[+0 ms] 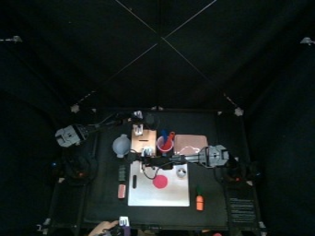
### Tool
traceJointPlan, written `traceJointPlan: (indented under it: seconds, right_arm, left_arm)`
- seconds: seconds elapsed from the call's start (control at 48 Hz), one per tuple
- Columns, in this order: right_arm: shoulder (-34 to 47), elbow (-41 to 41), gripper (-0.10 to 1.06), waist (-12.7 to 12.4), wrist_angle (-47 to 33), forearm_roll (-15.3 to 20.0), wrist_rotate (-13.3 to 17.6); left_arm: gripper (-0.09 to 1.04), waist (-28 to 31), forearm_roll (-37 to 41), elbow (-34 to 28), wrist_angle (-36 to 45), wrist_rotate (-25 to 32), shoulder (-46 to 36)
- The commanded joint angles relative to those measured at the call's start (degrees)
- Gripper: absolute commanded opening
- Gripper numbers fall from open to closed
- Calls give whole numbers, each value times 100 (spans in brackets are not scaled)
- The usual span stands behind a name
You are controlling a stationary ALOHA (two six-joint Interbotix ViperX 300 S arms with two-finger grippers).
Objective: Get the cutter from the drawer then cut the dough then place the extra dough in the bowl
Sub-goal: Cut the dough
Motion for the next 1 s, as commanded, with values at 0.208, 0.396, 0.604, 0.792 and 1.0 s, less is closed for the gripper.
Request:
traceJointPlan:
  seconds: [0.208, 0.396, 0.604, 0.792, 1.0]
  right_arm:
    - [-712, -246, 29, 105, -149, 624, -9]
    - [-1283, -114, 29, 229, -589, 923, -9]
    - [-2522, 1028, 32, 220, -782, 1371, 105]
    - [-3604, 2259, 62, 211, -527, 2039, 211]
    - [-4377, 3577, 102, 264, -396, 2558, 237]
  left_arm:
    - [47, 53, -325, -272, -589, 0, -387]
    - [47, 316, -343, -422, -835, -9, -738]
    - [47, 316, -879, -149, -1556, 0, -1450]
    - [48, -343, -1547, 650, -3023, 18, -2215]
    - [50, -2241, -2206, 2092, -5792, 0, -2865]
